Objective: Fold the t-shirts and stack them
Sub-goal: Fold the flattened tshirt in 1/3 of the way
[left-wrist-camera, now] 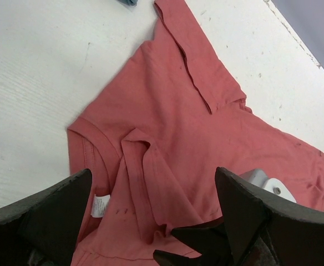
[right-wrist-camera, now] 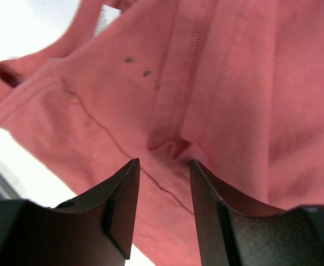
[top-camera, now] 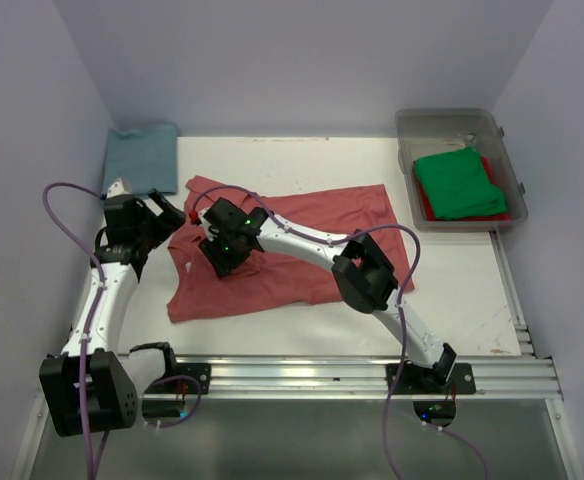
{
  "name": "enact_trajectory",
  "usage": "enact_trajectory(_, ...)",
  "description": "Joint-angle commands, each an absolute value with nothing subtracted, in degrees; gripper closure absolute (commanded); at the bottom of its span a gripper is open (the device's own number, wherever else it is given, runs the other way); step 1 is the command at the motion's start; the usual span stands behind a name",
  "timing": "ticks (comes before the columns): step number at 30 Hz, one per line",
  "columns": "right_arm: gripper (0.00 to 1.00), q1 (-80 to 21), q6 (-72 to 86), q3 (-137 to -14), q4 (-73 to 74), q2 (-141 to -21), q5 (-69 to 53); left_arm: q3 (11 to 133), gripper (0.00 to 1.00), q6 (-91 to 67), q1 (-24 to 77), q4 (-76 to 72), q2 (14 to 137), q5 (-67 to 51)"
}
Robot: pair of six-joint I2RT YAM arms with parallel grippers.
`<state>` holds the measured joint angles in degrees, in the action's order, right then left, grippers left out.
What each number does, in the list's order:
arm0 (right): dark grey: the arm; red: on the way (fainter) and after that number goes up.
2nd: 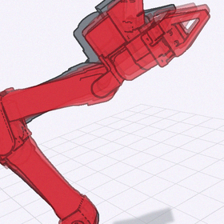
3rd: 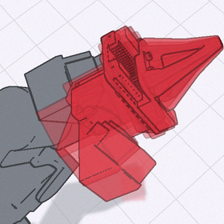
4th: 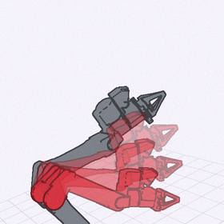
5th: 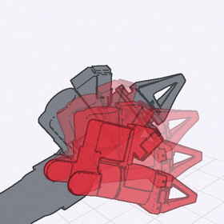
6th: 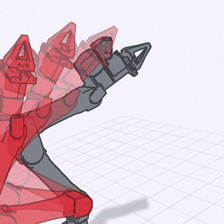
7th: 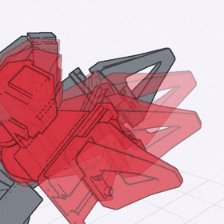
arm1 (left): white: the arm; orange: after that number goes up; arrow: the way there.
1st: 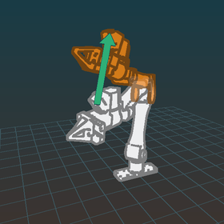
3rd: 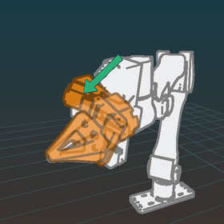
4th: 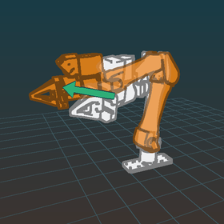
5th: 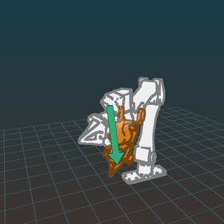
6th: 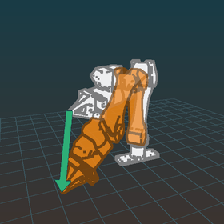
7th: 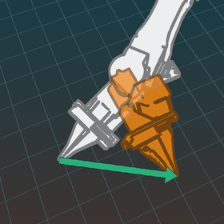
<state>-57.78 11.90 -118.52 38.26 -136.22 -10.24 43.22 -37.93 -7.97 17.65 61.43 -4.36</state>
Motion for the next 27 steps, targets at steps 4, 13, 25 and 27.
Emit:
enact_trajectory(4,0.57,-58.45,10.37,-123.31,42.54,-137.72,-5.10,42.89,0.04,-37.88,-9.05,15.29,60.82,-5.89)
enact_trajectory(13,0.97,-58.36,11.51,-121.55,41.92,-137.37,-4.92,42.63,0.04,-37.79,-10.19,14.94,61.61,-7.21)
enact_trajectory(25,1.00,-57.92,13.26,-120.59,41.49,-134.21,6.31,42.36,0.05,-36.92,-10.64,14.50,61.70,-9.14)
enact_trajectory(27,1.00,-57.13,13.97,-120.67,41.13,-133.68,10.97,42.54,0.06,-36.56,-10.63,14.68,62.05,-10.37)
